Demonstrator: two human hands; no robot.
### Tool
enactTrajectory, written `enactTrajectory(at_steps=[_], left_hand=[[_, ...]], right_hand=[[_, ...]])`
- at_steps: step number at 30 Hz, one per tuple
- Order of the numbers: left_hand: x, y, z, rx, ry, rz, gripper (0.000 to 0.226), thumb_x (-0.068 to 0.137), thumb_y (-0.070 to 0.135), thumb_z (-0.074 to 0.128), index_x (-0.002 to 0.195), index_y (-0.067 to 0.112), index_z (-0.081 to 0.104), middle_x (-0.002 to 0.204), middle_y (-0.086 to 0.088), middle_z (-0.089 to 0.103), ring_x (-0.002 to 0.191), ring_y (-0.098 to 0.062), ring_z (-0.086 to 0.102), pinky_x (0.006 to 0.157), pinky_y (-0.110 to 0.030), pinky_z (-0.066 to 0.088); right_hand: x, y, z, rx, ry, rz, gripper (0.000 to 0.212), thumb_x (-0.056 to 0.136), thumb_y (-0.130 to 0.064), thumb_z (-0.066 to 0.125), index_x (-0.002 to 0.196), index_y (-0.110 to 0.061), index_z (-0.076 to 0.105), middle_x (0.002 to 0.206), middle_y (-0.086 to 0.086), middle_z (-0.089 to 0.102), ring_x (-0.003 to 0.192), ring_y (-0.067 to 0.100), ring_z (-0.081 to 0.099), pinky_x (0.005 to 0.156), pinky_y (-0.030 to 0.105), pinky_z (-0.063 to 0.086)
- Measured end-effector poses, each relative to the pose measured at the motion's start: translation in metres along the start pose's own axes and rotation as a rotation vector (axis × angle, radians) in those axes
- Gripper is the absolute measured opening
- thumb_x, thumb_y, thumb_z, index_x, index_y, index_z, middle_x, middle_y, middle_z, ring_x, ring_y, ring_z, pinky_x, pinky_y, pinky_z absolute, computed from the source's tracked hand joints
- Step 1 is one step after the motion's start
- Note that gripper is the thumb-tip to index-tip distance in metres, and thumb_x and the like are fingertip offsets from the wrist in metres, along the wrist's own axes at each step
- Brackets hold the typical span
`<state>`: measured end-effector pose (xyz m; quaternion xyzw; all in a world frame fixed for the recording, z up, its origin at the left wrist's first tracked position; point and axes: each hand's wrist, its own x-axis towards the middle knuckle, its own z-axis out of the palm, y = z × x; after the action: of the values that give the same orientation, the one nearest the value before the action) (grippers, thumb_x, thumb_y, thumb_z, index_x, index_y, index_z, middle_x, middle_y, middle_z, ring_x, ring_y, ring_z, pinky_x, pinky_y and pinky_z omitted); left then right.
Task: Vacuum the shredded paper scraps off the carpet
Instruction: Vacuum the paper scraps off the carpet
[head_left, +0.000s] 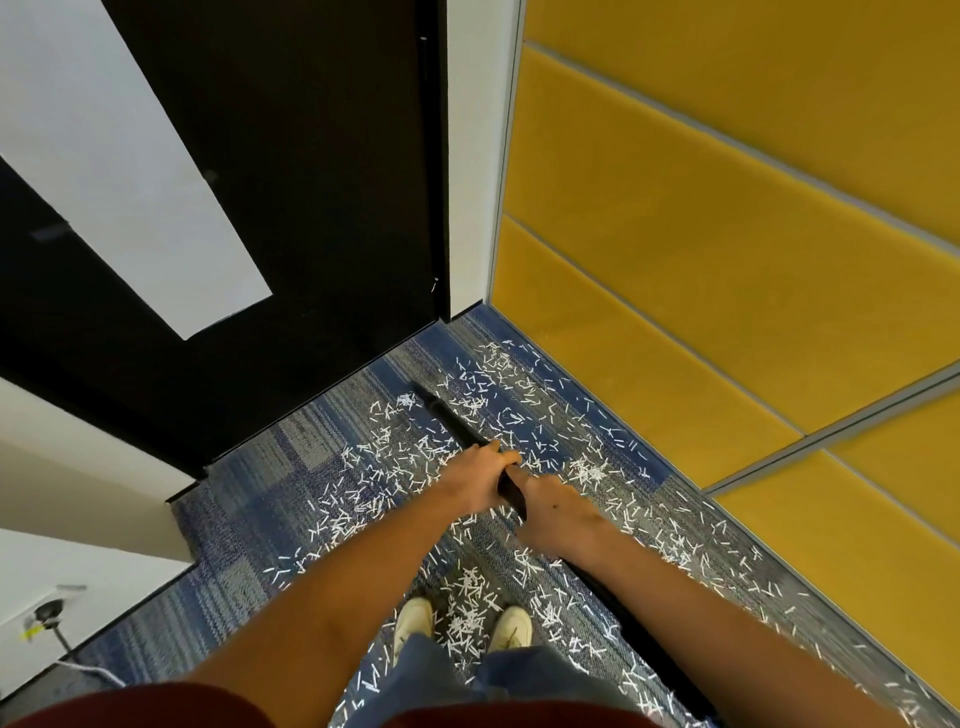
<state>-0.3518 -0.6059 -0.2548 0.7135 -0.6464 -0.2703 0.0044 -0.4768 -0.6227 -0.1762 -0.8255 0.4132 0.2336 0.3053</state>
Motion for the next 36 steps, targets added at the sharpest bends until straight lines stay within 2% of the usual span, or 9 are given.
enactTrajectory(at_steps=[4, 9, 13, 18, 21, 23, 28, 33, 36], left_hand=[[0.014, 0.016, -0.001, -0.017, -0.013, 0.019, 0.034, 0.088, 0.015, 0.061, 0.120, 0.017, 0.051, 0.126, -0.011, 0.048, 0.105, -0.031, 0.057, 0.086, -0.037, 0.052], [0.031, 0.030, 0.000, -0.036, -0.038, 0.025, 0.041, 0.087, 0.007, 0.059, 0.127, 0.016, 0.050, 0.140, -0.018, 0.038, 0.108, -0.032, 0.055, 0.091, -0.040, 0.051], [0.041, 0.034, 0.001, -0.040, -0.034, 0.044, 0.041, 0.088, 0.006, 0.058, 0.127, 0.015, 0.049, 0.139, -0.019, 0.038, 0.111, -0.033, 0.053, 0.092, -0.042, 0.050], [0.045, 0.032, 0.005, -0.040, -0.017, 0.037, 0.039, 0.088, 0.007, 0.058, 0.125, 0.016, 0.050, 0.140, -0.018, 0.040, 0.113, -0.034, 0.053, 0.093, -0.041, 0.050], [0.045, 0.030, 0.004, -0.061, -0.008, 0.027, 0.038, 0.089, 0.007, 0.056, 0.126, 0.016, 0.050, 0.135, -0.016, 0.043, 0.113, -0.034, 0.052, 0.093, -0.040, 0.050], [0.045, 0.026, 0.004, -0.077, -0.002, 0.004, 0.042, 0.089, 0.009, 0.056, 0.130, 0.016, 0.048, 0.139, -0.016, 0.040, 0.118, -0.033, 0.048, 0.099, -0.041, 0.045], [0.047, 0.017, 0.006, -0.133, 0.008, -0.033, 0.057, 0.089, 0.009, 0.057, 0.142, 0.016, 0.040, 0.151, -0.013, 0.028, 0.136, -0.032, 0.030, 0.112, -0.041, 0.028], [0.056, 0.026, 0.005, -0.163, 0.003, -0.037, 0.055, 0.088, 0.010, 0.058, 0.141, 0.015, 0.042, 0.148, -0.015, 0.032, 0.134, -0.033, 0.033, 0.110, -0.042, 0.030], [0.064, 0.036, 0.004, -0.189, 0.014, -0.026, 0.055, 0.087, 0.009, 0.060, 0.139, 0.014, 0.043, 0.146, -0.014, 0.035, 0.132, -0.032, 0.036, 0.108, -0.042, 0.033]], right_hand=[[0.000, 0.013, -0.002, 0.010, 0.033, 0.065, 0.060, 0.086, -0.003, 0.054, 0.141, -0.014, 0.033, 0.099, 0.007, 0.055, 0.083, 0.023, 0.061, 0.073, 0.030, 0.057], [0.001, 0.025, -0.006, 0.070, 0.049, 0.105, 0.066, 0.085, 0.001, 0.053, 0.144, -0.015, 0.029, 0.098, 0.007, 0.053, 0.087, 0.023, 0.062, 0.075, 0.033, 0.058], [0.001, 0.032, -0.011, 0.086, 0.063, 0.123, 0.068, 0.085, 0.003, 0.053, 0.146, -0.014, 0.028, 0.086, 0.001, 0.048, 0.079, 0.020, 0.060, 0.065, 0.023, 0.054], [0.000, 0.035, -0.015, 0.036, 0.061, 0.110, 0.068, 0.087, 0.004, 0.048, 0.147, -0.016, 0.024, 0.094, 0.006, 0.049, 0.078, 0.021, 0.056, 0.074, 0.028, 0.056], [0.002, 0.036, -0.017, 0.027, 0.056, 0.075, 0.068, 0.087, 0.002, 0.049, 0.147, -0.018, 0.024, 0.096, 0.007, 0.052, 0.078, 0.022, 0.057, 0.071, 0.028, 0.056], [0.005, 0.036, -0.020, 0.009, 0.054, 0.052, 0.067, 0.088, 0.000, 0.050, 0.147, -0.018, 0.024, 0.097, 0.008, 0.053, 0.078, 0.022, 0.057, 0.068, 0.028, 0.055], [0.011, 0.034, -0.023, 0.008, 0.020, 0.009, 0.070, 0.087, 0.003, 0.048, 0.149, -0.017, 0.022, 0.104, 0.011, 0.053, 0.080, 0.023, 0.055, 0.079, 0.035, 0.057], [0.014, 0.044, -0.029, 0.018, 0.031, 0.019, 0.069, 0.089, -0.001, 0.051, 0.149, -0.018, 0.022, 0.094, 0.004, 0.048, 0.077, 0.020, 0.054, 0.068, 0.026, 0.052], [0.011, 0.052, -0.034, 0.020, 0.030, 0.030, 0.071, 0.089, -0.003, 0.052, 0.150, -0.017, 0.019, 0.096, 0.005, 0.046, 0.079, 0.021, 0.052, 0.071, 0.027, 0.051]])
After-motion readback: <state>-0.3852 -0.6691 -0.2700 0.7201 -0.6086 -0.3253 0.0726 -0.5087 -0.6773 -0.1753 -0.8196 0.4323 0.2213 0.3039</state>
